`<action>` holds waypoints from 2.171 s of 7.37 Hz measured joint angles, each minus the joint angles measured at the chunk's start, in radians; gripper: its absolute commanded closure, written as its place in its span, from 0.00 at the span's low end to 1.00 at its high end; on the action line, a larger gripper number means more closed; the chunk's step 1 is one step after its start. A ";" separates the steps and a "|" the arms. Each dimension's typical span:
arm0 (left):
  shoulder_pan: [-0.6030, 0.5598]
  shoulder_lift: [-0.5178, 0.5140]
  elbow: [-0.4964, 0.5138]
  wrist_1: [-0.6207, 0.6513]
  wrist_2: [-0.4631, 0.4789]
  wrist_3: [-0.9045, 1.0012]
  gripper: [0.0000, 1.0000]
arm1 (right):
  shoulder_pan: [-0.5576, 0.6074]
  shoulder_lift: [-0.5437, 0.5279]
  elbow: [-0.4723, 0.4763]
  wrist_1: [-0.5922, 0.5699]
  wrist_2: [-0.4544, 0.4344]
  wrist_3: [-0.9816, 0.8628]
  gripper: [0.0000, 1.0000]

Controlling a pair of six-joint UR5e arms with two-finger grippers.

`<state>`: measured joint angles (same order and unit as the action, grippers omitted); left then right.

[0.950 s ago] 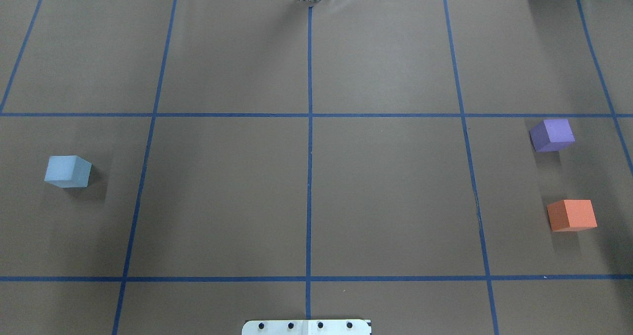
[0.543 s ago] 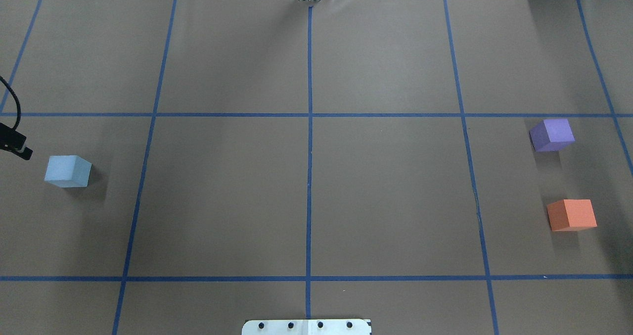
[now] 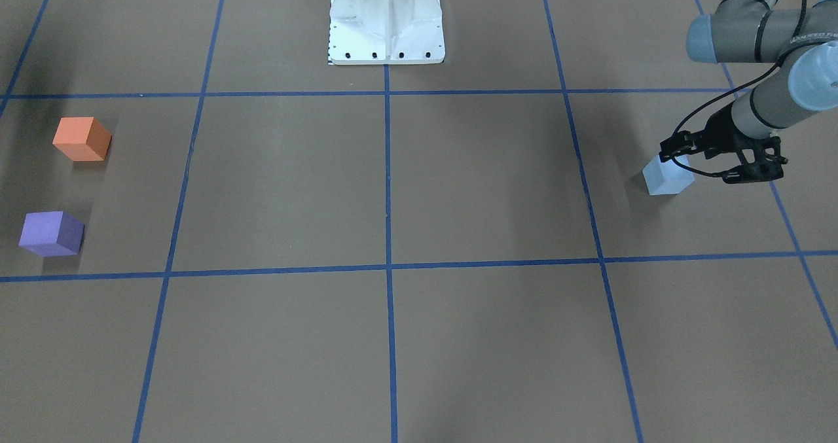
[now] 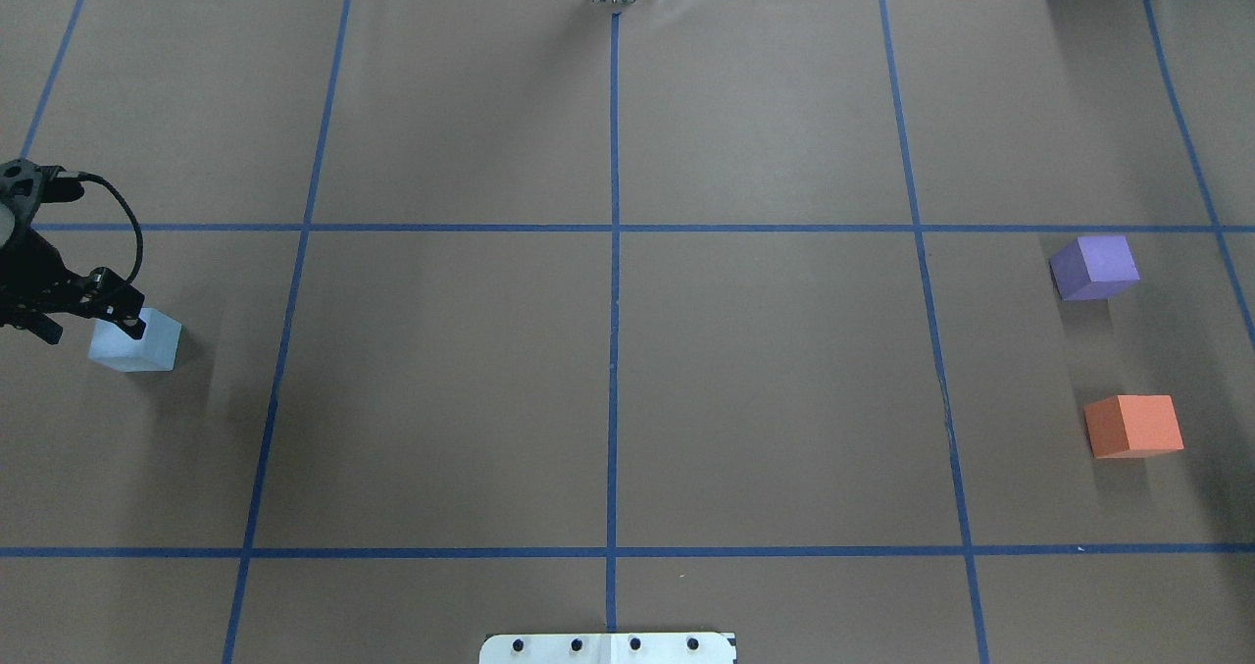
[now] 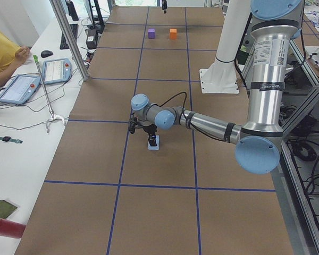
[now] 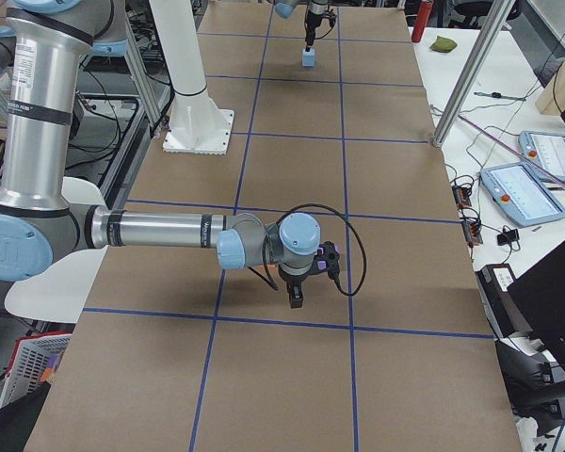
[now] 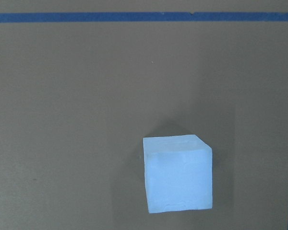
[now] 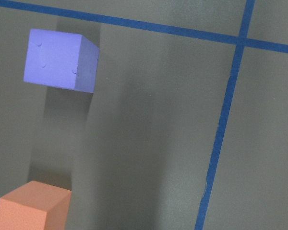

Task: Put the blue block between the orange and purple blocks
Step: 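Lower the left gripper onto the light blue cube and close it, then carry the light blue cube with the left gripper toward the table center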

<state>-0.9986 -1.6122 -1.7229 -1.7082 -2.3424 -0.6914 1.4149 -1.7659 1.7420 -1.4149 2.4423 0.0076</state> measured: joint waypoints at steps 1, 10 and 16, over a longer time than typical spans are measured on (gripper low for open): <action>0.011 -0.013 0.024 -0.003 0.009 -0.006 0.01 | -0.001 0.000 0.000 0.000 0.000 -0.001 0.00; 0.093 -0.126 0.003 -0.072 0.068 -0.027 1.00 | -0.020 0.006 -0.001 0.004 0.015 -0.002 0.00; 0.492 -0.895 0.260 0.112 0.283 -0.596 1.00 | -0.019 0.001 0.001 0.056 0.045 -0.006 0.00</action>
<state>-0.5069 -2.5070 -1.4627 -1.5961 -2.0597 -1.2872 1.3959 -1.7650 1.7432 -1.3585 2.4872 0.0019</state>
